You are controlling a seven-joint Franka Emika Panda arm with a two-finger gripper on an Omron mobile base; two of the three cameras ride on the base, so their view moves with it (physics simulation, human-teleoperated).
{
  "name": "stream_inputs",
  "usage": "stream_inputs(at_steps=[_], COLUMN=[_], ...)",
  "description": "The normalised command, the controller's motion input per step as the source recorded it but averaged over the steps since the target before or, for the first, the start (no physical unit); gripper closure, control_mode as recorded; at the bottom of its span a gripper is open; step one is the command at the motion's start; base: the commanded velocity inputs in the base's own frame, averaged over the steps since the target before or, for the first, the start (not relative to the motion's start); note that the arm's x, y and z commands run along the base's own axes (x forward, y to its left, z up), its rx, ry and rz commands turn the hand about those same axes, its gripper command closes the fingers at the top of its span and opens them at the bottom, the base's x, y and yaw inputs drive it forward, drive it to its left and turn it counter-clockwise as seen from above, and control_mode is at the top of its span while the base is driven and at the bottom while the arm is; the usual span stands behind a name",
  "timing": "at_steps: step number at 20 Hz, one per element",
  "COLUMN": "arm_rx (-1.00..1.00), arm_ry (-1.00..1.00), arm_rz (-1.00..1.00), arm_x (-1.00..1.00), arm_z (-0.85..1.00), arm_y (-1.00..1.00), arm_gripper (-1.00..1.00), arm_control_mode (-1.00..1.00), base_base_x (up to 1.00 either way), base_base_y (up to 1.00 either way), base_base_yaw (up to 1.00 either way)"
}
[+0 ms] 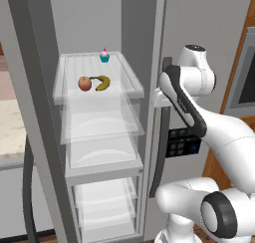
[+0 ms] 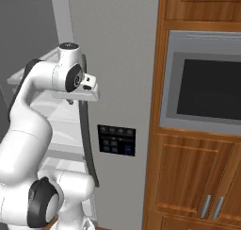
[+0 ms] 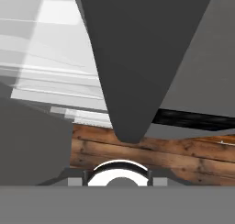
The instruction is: Pick up the peach and banana from the fridge and place one fruit on each plate on the dining counter.
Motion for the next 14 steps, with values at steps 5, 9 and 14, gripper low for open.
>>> stream_inputs(at_steps=[5, 9, 14], arm_rx=[0.0, -0.05, -0.14], arm_ry=[-0.06, -0.18, -0.18], arm_rz=[0.03, 0.0, -0.01], arm_x=[-0.3, -0.44, -0.04], arm_z=[-0.04, 0.0, 0.26], arm_y=[0.16, 0.79, 1.0], arm_gripper=[-1.0, -1.0, -1.0], arm_control_mode=[-1.0, -1.0, -1.0], base_base_x=[0.0, 0.0, 0.0], base_base_y=[0.0, 0.0, 0.0], base_base_yaw=[0.0, 0.0, 0.0])
